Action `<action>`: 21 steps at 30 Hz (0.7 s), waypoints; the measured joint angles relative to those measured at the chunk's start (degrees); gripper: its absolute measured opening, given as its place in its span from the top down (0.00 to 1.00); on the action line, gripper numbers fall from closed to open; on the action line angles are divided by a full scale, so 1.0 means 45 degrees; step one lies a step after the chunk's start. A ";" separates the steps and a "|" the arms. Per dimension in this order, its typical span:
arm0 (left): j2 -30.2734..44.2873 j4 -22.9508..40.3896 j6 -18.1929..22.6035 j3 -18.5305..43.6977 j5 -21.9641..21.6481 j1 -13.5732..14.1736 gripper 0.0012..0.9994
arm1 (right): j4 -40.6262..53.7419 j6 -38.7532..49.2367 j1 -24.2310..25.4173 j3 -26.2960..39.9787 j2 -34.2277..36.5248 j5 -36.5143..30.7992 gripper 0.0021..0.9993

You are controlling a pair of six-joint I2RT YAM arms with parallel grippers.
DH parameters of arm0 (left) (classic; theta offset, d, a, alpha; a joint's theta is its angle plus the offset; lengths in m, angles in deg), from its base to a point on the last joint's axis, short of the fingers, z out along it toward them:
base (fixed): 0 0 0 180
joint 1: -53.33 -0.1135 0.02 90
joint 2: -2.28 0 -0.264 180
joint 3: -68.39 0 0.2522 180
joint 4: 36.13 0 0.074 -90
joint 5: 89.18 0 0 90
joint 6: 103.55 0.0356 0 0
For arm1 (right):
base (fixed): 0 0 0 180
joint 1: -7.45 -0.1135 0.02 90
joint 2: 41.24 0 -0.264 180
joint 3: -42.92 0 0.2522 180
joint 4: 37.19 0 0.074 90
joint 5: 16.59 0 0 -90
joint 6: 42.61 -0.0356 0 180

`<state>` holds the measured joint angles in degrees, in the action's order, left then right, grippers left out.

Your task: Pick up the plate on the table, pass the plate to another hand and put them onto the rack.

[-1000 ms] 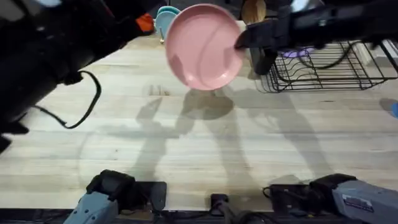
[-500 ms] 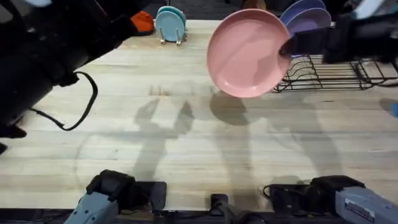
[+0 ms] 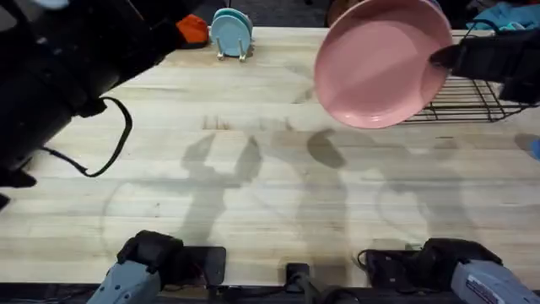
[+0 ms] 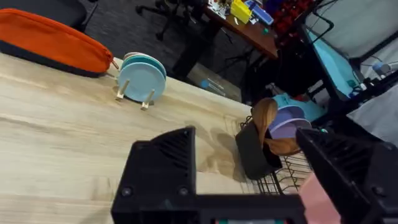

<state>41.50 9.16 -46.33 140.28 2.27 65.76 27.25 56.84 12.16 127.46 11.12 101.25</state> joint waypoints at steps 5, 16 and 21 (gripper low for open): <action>-0.0001 0.0000 0.0000 0.0000 0.0000 0.0000 0.01 | -0.0015 0.1556 0.1225 0.0000 -0.0416 -0.0005 0.97; 0.0001 0.0000 0.0000 0.0000 -0.0005 0.0000 0.01 | -0.1153 0.7010 0.4701 0.0000 -0.0715 -0.0081 0.97; -0.0004 0.0000 0.0000 0.0000 -0.0001 0.0000 0.01 | -0.2478 0.7664 0.5399 0.0000 -0.0584 -0.0097 0.97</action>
<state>41.48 9.16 -46.33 140.28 2.27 65.76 16.10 91.33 36.46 127.46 8.49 100.81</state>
